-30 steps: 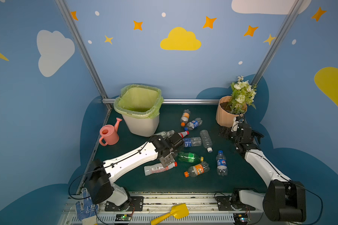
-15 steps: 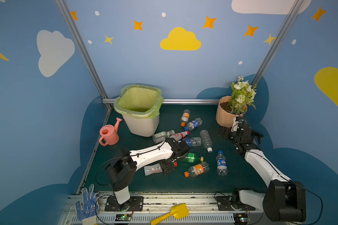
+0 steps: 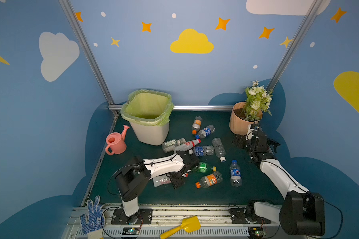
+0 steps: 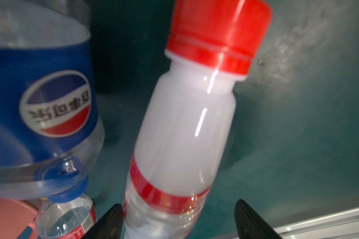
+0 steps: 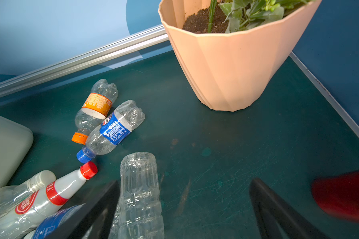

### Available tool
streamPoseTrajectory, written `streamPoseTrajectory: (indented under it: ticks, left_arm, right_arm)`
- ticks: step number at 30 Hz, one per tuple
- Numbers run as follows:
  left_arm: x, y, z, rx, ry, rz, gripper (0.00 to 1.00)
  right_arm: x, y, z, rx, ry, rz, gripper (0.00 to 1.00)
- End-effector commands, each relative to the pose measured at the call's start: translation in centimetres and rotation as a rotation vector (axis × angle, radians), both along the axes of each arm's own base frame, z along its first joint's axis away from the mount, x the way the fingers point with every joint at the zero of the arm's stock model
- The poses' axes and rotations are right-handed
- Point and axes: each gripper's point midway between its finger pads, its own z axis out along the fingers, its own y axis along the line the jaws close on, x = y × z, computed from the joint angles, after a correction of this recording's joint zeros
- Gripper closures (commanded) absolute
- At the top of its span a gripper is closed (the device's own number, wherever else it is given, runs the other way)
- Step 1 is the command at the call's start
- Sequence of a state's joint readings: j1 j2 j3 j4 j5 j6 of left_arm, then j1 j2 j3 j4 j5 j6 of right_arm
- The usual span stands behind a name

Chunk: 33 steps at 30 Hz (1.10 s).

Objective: Throw the plastic bottles in the bin
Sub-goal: 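Move the left gripper down onto the red-capped white bottle and grasp, then lift the red-capped white bottle with the left gripper above the bin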

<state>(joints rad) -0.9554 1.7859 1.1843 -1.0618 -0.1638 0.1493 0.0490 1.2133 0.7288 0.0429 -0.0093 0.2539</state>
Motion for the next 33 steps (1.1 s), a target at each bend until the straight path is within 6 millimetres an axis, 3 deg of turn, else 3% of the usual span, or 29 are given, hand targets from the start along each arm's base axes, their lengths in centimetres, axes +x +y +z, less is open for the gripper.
streamPoseTrajectory:
  ticks: [1, 10, 18, 27, 33]
  left_arm:
    - [-0.3, -0.4, -1.3, -0.021, 0.015, 0.026, 0.18]
    - [-0.5, -0.3, -2.6, -0.041, 0.009, 0.050, 0.24]
    - [-0.3, -1.0, -1.9, -0.101, -0.013, 0.070, 0.44]
    - [1.4, -2.7, 3.0, -0.278, -0.132, 0.124, 0.51]
    - [4.0, -2.8, 9.7, -0.502, -0.254, 0.208, 0.54]
  right_arm:
    - [0.1, 0.1, 0.1, 0.004, 0.003, 0.003, 0.03]
    - [0.1, 0.2, 0.1, 0.008, 0.003, 0.007, 0.03]
    - [0.0, 0.2, 0.1, 0.008, 0.006, 0.007, 0.03]
    - [0.2, 0.3, -0.1, 0.016, 0.012, 0.011, 0.03]
    - [0.4, 0.5, 0.0, 0.022, 0.012, 0.021, 0.03]
